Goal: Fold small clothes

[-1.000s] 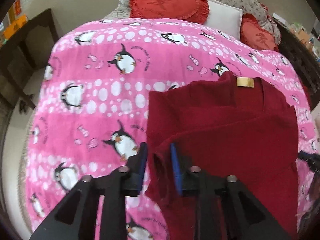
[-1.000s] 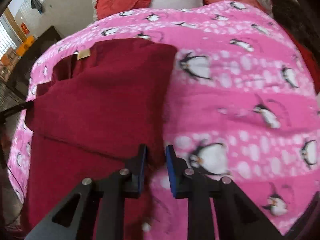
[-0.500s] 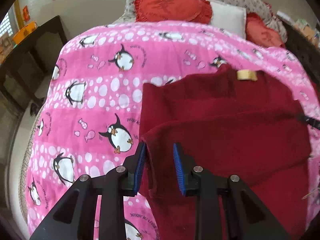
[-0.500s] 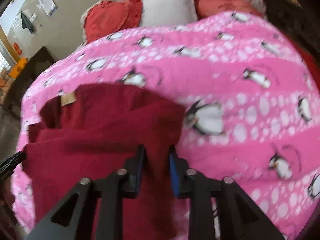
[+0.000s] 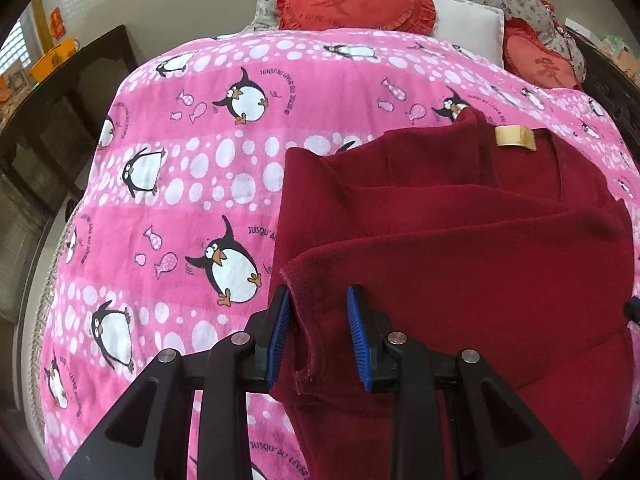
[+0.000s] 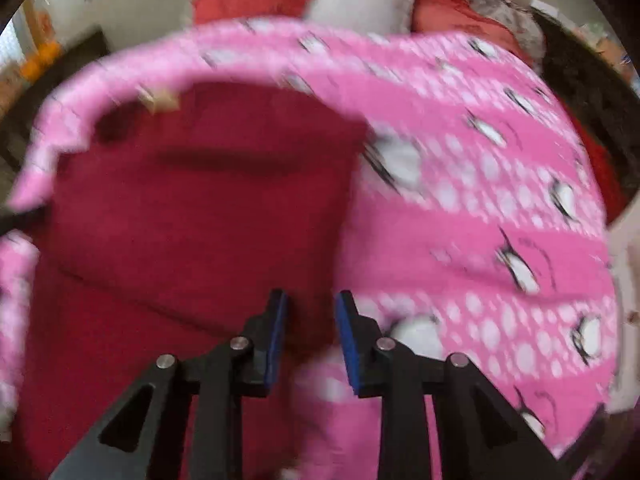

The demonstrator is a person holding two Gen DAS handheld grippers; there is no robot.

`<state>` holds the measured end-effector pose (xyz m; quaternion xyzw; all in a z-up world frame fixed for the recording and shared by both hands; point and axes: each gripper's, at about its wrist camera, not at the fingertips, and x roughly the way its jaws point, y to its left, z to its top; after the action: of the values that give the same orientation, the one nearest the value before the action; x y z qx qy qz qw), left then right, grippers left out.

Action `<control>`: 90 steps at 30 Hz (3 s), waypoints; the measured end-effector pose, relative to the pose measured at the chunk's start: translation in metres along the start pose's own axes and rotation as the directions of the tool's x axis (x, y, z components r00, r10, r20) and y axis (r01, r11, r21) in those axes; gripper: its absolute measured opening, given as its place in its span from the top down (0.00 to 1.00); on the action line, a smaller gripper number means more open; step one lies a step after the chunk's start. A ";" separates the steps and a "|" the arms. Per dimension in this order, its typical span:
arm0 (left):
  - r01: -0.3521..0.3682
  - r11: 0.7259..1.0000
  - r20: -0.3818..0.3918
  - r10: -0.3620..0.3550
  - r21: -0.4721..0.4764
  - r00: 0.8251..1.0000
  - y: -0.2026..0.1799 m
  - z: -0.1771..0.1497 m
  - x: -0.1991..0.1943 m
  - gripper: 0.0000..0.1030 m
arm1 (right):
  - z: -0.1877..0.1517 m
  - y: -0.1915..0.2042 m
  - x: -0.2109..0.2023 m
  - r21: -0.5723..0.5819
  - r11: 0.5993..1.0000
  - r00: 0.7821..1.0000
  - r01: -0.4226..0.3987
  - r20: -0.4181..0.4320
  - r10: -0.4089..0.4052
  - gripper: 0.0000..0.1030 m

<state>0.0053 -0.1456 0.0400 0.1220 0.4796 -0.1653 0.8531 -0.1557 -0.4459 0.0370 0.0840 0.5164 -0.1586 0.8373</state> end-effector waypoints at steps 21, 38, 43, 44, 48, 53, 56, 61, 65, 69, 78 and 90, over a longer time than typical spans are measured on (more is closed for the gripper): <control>-0.008 1.000 0.066 0.006 0.026 0.998 0.006 -0.057 -0.092 0.92 | 0.004 -0.005 -0.019 0.076 0.991 0.994 -0.108 0.029 0.106 0.52; 0.173 0.985 -0.025 -0.173 0.001 0.985 0.029 -0.167 -0.138 0.92 | -0.136 -0.019 -0.072 0.068 0.973 0.972 -0.223 -0.062 0.227 0.41; 0.194 0.981 -0.073 -0.195 -0.020 0.978 0.036 -0.197 -0.140 0.92 | -0.179 -0.014 -0.082 0.030 0.970 0.967 -0.240 -0.078 0.241 0.35; 0.190 0.981 -0.076 -0.192 -0.023 0.979 0.038 -0.202 -0.141 0.92 | -0.184 -0.013 -0.085 0.026 0.970 0.968 -0.240 -0.073 0.241 0.34; 0.213 0.975 -0.099 -0.218 -0.056 0.971 0.042 -0.217 -0.143 0.92 | -0.204 -0.013 -0.097 0.033 0.961 0.959 -0.275 -0.065 0.277 0.31; 0.263 0.963 -0.122 -0.268 -0.055 0.956 0.036 -0.232 -0.150 0.92 | -0.222 -0.007 -0.109 0.028 0.943 0.940 -0.332 -0.069 0.333 0.31; 0.274 0.961 -0.138 -0.277 -0.042 0.951 0.031 -0.240 -0.153 0.92 | -0.230 -0.006 -0.112 0.036 0.935 0.932 -0.354 -0.065 0.356 0.31; 0.258 0.966 -0.155 -0.259 -0.026 0.953 0.028 -0.249 -0.151 0.92 | -0.235 -0.009 -0.114 0.055 0.924 0.923 -0.379 -0.058 0.382 0.30; 0.254 0.966 -0.160 -0.257 -0.041 0.953 0.029 -0.249 -0.150 0.92 | -0.236 -0.007 -0.115 0.048 0.913 0.910 -0.406 -0.070 0.409 0.30; 0.240 0.971 -0.163 -0.240 -0.023 0.957 0.026 -0.250 -0.150 0.92 | -0.236 -0.001 -0.116 0.027 0.896 0.891 -0.444 -0.088 0.445 0.30; 0.251 0.967 -0.180 -0.253 -0.033 0.951 0.027 -0.250 -0.144 0.92 | -0.231 -0.002 -0.108 0.069 0.882 0.876 -0.467 -0.101 0.472 0.30; 0.303 0.953 -0.207 -0.302 -0.026 0.931 0.028 -0.252 -0.142 1.00 | -0.234 0.016 -0.119 -0.057 0.877 0.877 -0.477 -0.091 0.472 0.84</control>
<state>-0.2484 -0.0038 0.0347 0.0663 0.5788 -0.2825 0.7621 -0.3956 -0.3383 0.0370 0.1814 0.5167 0.0748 0.8334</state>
